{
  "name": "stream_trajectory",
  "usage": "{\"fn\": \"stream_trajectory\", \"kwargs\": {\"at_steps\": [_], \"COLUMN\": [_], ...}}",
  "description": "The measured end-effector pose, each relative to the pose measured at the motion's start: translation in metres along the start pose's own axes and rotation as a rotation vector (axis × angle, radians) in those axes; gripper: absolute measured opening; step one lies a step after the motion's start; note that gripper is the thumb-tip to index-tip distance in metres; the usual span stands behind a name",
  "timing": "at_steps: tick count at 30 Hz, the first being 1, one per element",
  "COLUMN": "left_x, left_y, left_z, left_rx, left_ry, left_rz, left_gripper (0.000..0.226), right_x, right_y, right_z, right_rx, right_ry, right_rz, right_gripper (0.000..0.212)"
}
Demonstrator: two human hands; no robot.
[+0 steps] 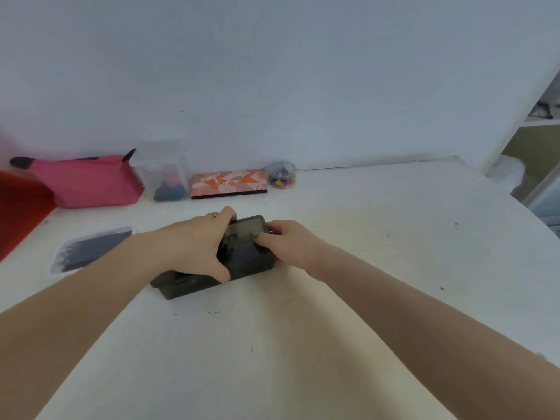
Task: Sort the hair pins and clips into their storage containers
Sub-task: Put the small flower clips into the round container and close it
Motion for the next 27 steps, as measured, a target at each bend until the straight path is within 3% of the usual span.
{"fn": "stream_trajectory", "kwargs": {"at_steps": [9, 14, 27], "left_x": [-0.086, -0.145, -0.158], "left_y": [0.021, 0.022, 0.040], "left_z": [0.086, 0.144, 0.245], "left_rx": [-0.260, -0.385, -0.455], "left_ry": [-0.153, -0.253, -0.381], "left_rz": [0.013, 0.040, 0.050], "left_gripper": [0.081, 0.077, 0.072], "right_x": [-0.040, -0.080, -0.100], "right_y": [0.104, 0.165, 0.223], "right_z": [0.006, 0.021, 0.102], "right_rx": [-0.540, -0.786, -0.965], "right_ry": [0.051, -0.026, -0.113], "right_rz": [-0.002, -0.027, -0.074], "right_gripper": [0.026, 0.031, 0.035]}}
Point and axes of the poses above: each hand's wrist, its own z-axis towards the middle knuckle, its own y-axis out of the back of the hand, x = y × z, the point moved 4 cm from there along z, towards the middle knuckle, and after that the axes turned 2 degrees about y, right-handed, at the moved point
